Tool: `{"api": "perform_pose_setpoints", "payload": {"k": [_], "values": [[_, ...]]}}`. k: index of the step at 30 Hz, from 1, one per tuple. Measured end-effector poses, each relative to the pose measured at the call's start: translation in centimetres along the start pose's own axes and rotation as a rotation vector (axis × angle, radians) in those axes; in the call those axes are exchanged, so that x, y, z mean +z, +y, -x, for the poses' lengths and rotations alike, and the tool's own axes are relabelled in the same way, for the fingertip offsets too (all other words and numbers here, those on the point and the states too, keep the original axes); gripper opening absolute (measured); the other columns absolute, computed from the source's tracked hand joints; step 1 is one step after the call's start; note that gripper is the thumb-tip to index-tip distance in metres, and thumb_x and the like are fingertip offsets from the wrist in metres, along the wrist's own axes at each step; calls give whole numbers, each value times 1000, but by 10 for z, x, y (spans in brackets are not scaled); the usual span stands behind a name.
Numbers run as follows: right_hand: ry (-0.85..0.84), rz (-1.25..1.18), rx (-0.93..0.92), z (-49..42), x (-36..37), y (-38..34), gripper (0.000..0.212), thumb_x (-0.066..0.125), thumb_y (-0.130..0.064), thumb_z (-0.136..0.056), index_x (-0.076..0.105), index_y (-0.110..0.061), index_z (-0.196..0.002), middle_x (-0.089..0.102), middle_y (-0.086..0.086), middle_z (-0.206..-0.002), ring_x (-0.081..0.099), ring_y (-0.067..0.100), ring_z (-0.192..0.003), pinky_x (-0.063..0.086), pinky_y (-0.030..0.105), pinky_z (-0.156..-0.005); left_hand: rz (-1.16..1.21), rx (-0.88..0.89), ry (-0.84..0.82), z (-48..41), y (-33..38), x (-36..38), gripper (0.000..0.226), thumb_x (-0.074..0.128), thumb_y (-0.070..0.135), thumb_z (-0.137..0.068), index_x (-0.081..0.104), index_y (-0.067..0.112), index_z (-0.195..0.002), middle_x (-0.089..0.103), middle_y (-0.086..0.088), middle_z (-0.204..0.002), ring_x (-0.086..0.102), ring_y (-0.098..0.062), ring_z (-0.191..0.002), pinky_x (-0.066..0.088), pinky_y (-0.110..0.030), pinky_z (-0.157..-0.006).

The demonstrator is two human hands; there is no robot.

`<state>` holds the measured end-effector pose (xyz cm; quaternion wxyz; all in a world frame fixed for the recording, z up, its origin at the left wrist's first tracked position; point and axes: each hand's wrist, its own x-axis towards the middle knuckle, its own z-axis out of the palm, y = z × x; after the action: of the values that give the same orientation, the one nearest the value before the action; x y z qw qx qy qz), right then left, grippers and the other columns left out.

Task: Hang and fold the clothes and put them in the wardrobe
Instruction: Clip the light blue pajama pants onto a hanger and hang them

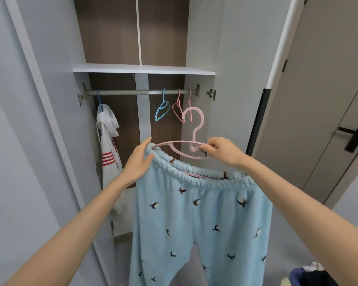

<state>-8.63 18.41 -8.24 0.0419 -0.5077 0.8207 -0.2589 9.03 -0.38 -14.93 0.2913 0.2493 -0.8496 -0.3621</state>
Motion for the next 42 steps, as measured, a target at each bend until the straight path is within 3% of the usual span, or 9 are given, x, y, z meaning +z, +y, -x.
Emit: {"api": "perform_pose_setpoints", "payload": {"k": [3, 10, 13, 16, 21, 28, 32, 37, 42], "values": [[-46, -132, 62, -24, 1, -14, 38, 41, -34, -101, 44, -7, -74, 39, 5, -67, 31, 14, -57, 26, 25, -53, 102, -75, -49, -10, -8, -8, 52, 45, 18, -98, 25, 20, -146, 39, -6, -146, 43, -24, -130, 39, -39, -107], [-194, -673, 230, -107, 6, -34, 31, 33, -16, -103, 52, -11, -79, 46, 2, -71, 31, 12, -52, 40, 17, -43, 85, -99, 17, -56, -12, -16, 49, 46, 16, -98, 31, 18, -144, 42, -5, -144, 46, -25, -129, 40, -37, -104], [-317, -812, 248, -153, 15, -37, 27, 37, -12, -102, 57, -8, -86, 49, 3, -71, 40, 13, -57, 54, 24, -57, 72, -101, 37, -82, -16, -19, 46, 46, 15, -98, 34, 18, -142, 45, -6, -141, 48, -23, -126, 40, -31, -101], [-460, -840, 219, -197, 27, -35, 22, 40, -9, -101, 59, -5, -92, 51, 4, -70, 48, 13, -61, 56, 33, -81, 9, -107, 36, -112, -24, -22, 43, 46, 18, -98, 37, 18, -140, 46, -6, -140, 48, -23, -125, 41, -35, -105], [-590, -878, 185, -272, 59, -35, 18, 42, -5, -98, 60, -4, -95, 52, 6, -72, 51, 14, -62, 52, 31, -73, -54, -178, 68, -166, -36, -34, 40, 46, 20, -98, 41, 14, -137, 53, -6, -133, 49, -19, -124, 40, -26, -97], [-590, -927, 172, -360, 94, -51, 15, 50, -11, -97, 61, -2, -101, 55, 9, -82, 55, 14, -71, 54, 25, -66, -73, -274, 68, -215, -53, -48, 38, 40, 31, -100, 48, 15, -133, 54, -1, -130, 52, -11, -111, 40, -21, -85], [-546, -972, 173, -410, 115, -66, 23, 50, -9, -97, 59, -1, -117, 54, 9, -92, 56, 17, -80, 53, 27, -65, -87, -286, 7, -240, -64, -59, 39, 35, 32, -101, 49, 16, -133, 53, 2, -127, 49, -8, -108, 41, -17, -79], [-506, -1036, 167, -467, 136, -90, 31, 49, -7, -98, 52, 1, -128, 53, 6, -91, 55, 15, -79, 51, 25, -62, -65, -284, -7, -282, -96, -75, 34, 37, 35, -100, 59, 12, -112, 53, 8, -84, 46, -2, -75, 37, -13, -64], [-475, -1060, 207, -518, 157, -102, 28, 47, -6, -98, 56, 0, -124, 58, 5, -92, 58, 16, -83, 52, 25, -64, -71, -277, -6, -320, -142, -89, 36, 47, 37, -96, 59, 8, -113, 50, -3, -85, 44, -10, -71, 39, -20, -67]]}}
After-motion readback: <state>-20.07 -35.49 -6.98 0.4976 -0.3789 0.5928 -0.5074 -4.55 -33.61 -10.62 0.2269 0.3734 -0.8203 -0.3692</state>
